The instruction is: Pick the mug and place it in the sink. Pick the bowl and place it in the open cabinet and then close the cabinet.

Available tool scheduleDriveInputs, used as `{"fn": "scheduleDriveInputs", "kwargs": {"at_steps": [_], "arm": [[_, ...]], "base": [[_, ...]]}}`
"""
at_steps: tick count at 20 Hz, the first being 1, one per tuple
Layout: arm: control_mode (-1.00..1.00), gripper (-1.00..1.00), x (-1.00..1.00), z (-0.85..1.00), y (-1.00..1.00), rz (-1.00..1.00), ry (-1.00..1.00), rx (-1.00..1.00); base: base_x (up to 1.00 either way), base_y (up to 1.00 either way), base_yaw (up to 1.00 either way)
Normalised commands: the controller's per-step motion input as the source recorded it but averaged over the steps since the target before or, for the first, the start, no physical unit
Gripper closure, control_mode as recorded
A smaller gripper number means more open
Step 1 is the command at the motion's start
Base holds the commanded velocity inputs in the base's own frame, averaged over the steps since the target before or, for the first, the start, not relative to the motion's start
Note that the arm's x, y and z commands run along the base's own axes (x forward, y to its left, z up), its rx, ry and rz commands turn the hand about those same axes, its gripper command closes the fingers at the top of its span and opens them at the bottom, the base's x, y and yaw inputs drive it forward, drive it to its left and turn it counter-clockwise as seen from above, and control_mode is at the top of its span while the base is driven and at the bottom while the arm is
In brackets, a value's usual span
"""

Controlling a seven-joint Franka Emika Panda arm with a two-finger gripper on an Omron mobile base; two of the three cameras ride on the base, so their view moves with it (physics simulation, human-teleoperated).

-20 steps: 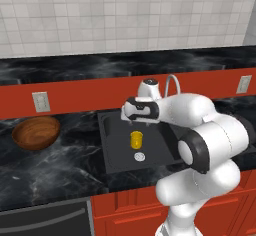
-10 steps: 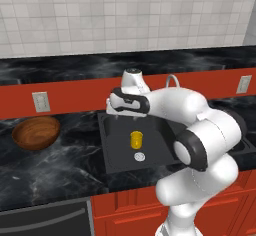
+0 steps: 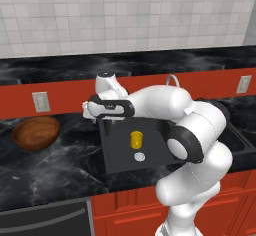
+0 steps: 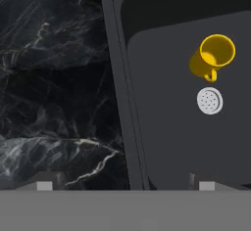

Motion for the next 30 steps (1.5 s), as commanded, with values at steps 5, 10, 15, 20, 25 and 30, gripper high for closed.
{"fn": "scheduleDriveInputs", "kwargs": {"at_steps": [5, 10, 15, 20, 25, 30], "arm": [[-1.00, -1.00, 0.00, 0.00, 0.76, -0.01, 0.00, -0.03], [-1.00, -1.00, 0.00, 0.00, 0.57, 0.00, 0.00, 0.00], [-1.00, -1.00, 0.00, 0.00, 0.50, 0.00, 0.00, 0.00], [-1.00, -1.00, 0.00, 0.00, 0.51, -0.03, 0.00, 0.00], [-1.00, -1.00, 0.00, 0.00, 0.48, -0.03, 0.00, 0.00], [-1.00, -1.00, 0.03, -0.02, 0.16, -0.03, 0.00, 0.02]], "base": [[0.00, 0.00, 0.00], [0.00, 0.00, 0.00], [0.00, 0.00, 0.00], [0.00, 0.00, 0.00], [0.00, 0.00, 0.00], [0.00, 0.00, 0.00]]}}
